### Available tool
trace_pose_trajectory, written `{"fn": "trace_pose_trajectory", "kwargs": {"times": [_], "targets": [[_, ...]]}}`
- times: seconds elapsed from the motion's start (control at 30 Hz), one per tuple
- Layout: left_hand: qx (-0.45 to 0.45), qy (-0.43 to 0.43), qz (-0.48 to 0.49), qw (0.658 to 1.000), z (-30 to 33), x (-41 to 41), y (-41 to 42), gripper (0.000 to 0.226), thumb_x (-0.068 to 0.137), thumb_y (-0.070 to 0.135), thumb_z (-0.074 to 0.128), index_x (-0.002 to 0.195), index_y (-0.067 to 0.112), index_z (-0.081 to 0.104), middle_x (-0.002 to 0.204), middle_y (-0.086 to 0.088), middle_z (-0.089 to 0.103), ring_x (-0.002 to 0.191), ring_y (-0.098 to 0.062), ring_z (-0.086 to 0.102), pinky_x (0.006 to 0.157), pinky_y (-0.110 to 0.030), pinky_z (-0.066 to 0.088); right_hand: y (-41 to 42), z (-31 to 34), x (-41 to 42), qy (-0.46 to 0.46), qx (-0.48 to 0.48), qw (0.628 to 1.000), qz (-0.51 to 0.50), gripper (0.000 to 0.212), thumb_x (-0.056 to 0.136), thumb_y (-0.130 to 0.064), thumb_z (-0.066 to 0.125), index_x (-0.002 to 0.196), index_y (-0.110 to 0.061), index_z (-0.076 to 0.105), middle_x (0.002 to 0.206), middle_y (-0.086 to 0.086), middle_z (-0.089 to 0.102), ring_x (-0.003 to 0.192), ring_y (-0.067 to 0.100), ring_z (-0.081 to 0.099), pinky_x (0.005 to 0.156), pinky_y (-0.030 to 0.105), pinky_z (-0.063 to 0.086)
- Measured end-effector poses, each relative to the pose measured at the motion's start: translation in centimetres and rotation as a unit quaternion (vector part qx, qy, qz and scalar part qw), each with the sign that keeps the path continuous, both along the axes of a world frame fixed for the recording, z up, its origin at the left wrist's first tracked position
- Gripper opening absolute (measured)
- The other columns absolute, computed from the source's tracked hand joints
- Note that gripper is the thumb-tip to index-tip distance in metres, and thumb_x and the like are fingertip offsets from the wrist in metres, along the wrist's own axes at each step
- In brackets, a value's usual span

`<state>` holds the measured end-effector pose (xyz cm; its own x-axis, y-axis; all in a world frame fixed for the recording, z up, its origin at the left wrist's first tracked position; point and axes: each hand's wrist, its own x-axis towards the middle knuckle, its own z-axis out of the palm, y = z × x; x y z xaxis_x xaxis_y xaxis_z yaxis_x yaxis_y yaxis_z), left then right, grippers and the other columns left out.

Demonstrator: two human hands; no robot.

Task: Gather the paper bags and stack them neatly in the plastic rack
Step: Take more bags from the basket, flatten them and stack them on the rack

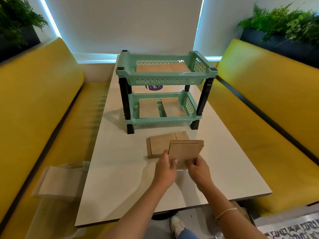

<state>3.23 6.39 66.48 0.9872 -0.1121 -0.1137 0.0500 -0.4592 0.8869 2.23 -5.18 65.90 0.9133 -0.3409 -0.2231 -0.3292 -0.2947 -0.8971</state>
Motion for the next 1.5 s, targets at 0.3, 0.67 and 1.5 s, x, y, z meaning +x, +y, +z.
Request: {"fn": "trace_pose_trajectory", "kwargs": {"times": [0.3, 0.67, 1.5], "targets": [[0.07, 0.01, 0.039, 0.997, -0.1, 1.7, 0.1, 0.033, 0.097, 0.017, 0.046, 0.129, 0.011, 0.045, 0.125, -0.008, 0.054, 0.113, -0.022, 0.053, 0.09, -0.025, 0.042, -0.3, 1.7, 1.7, 0.037, -0.104, 0.994, 0.021, 0.019, 0.083, -0.005, 0.051, 0.1, -0.01, 0.058, 0.091, 0.006, 0.062, 0.081, 0.02, 0.056, 0.067, 0.028, 0.046], [0.09, -0.049, 0.134, 0.986, 6.6, 15.7, -2.1, 0.034, 0.092, 0.008, 0.052, 0.127, 0.007, 0.051, 0.117, -0.011, 0.061, 0.104, -0.024, 0.06, 0.083, -0.027, 0.049, -0.7, 8.9, 15.5, -0.017, -0.097, 0.995, -0.012, 0.056, 0.083, -0.001, 0.055, 0.137, -0.006, 0.041, 0.12, 0.014, 0.061, 0.109, 0.027, 0.059, 0.089, 0.033, 0.049], [0.191, 0.058, 0.112, 0.974, 3.4, 23.9, -5.8, 0.026, 0.089, 0.012, 0.058, 0.114, 0.007, 0.052, 0.117, -0.011, 0.059, 0.106, -0.023, 0.055, 0.084, -0.028, 0.045, -1.7, 4.3, 24.4, 0.067, -0.201, 0.977, 0.017, 0.037, 0.088, -0.007, 0.051, 0.123, -0.005, 0.042, 0.115, 0.019, 0.058, 0.108, 0.033, 0.057, 0.089, 0.041, 0.047]]}}
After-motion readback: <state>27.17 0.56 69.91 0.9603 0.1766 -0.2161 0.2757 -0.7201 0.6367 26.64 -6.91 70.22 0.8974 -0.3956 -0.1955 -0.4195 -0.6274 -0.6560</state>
